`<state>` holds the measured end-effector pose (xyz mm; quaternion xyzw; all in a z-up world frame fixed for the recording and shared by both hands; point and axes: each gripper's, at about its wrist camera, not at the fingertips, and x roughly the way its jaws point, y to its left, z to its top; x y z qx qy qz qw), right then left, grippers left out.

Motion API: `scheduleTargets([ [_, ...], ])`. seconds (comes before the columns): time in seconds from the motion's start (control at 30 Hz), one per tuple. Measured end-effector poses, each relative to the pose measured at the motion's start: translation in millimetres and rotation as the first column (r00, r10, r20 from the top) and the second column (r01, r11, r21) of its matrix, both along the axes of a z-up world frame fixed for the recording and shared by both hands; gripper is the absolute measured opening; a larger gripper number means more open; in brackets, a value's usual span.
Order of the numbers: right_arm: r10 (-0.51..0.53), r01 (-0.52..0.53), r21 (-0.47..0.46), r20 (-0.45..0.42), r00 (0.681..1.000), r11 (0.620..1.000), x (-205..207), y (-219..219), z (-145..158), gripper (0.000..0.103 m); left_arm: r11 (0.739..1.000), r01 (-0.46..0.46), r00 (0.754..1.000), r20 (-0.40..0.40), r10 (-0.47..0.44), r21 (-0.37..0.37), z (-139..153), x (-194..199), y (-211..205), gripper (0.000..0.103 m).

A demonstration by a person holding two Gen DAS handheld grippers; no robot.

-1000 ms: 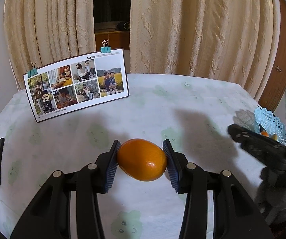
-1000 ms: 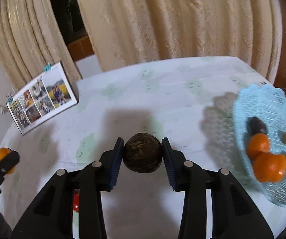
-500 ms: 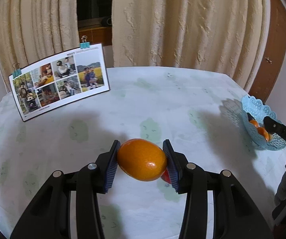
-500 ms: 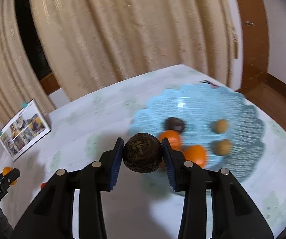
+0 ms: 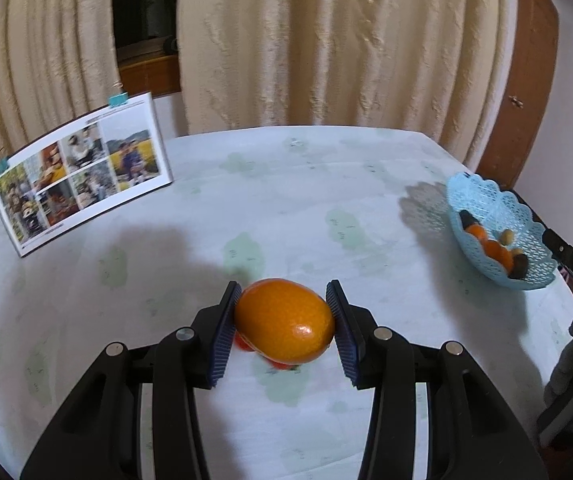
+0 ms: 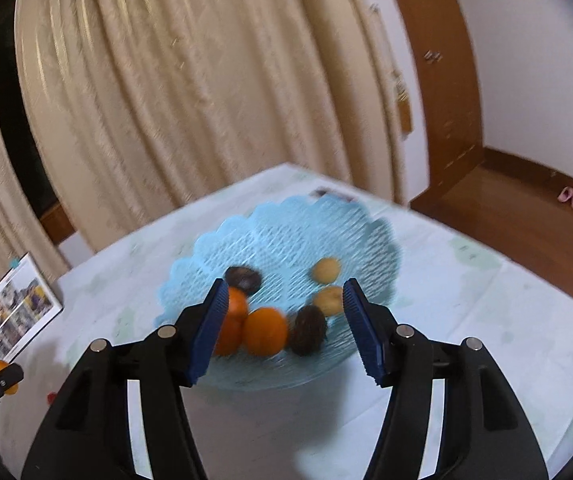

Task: Organize fruits
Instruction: 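Drop the brown round fruit into the basket with the right gripper, then release the oval orange fruit into the basket with the left gripper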

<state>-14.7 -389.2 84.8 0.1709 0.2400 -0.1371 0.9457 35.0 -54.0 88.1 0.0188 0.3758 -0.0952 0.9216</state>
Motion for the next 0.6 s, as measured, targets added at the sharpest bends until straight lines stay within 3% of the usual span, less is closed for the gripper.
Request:
scheduleTargets([
  [0.1, -0.067, 0.068, -0.023, 0.045, 0.997, 0.997, -13.5, -5.8, -0.6, 0.069, 0.999, 0.039, 0.999, -0.001, -0.039, -0.005, 3.7, 2.3, -20.9, 0.045],
  [0.6, -0.2, 0.194, 0.062, 0.119, 0.973, 0.979, -43.6, -32.8, -6.2, 0.071, 0.946, 0.305, 0.951, -0.025, -0.309, -0.107, 6.5, 26.5, -153.5, 0.045],
])
